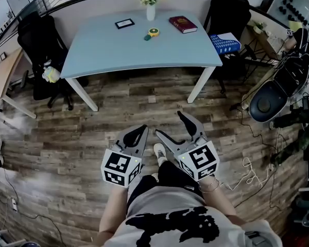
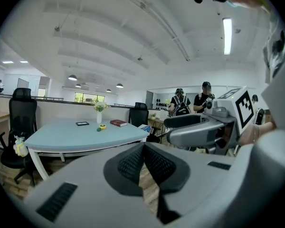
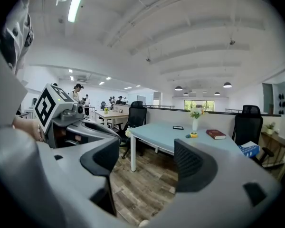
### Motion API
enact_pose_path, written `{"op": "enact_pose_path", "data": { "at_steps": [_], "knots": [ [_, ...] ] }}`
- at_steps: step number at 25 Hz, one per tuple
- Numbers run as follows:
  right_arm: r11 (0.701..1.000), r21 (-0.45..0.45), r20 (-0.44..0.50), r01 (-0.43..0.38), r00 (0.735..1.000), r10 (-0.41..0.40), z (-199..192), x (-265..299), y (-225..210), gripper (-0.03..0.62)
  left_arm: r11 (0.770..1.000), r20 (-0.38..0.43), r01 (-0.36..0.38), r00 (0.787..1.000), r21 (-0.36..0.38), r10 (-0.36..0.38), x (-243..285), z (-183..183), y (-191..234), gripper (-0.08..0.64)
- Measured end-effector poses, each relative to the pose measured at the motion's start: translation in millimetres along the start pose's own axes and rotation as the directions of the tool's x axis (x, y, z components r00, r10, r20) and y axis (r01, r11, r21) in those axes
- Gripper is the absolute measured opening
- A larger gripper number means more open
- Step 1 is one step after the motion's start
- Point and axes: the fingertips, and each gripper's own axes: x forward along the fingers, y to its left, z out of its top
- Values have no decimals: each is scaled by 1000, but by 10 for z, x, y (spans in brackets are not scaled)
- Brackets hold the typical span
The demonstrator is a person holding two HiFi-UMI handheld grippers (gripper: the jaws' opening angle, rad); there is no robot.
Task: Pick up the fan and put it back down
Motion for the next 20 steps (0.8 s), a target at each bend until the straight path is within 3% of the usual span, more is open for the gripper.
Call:
{"op": "enact_pose_path", "data": {
  "at_steps": [11,20],
  "knots": [
    [999,22,5,-34,999,34,78,974,-712,354,998,-33,-64,997,-25,63,699,170,865,11],
    [998,27,20,-57,998,56,301,1880,-1585,354,997,-19,-83,996,3,83,1628,732,1591,11]
  ]
}}
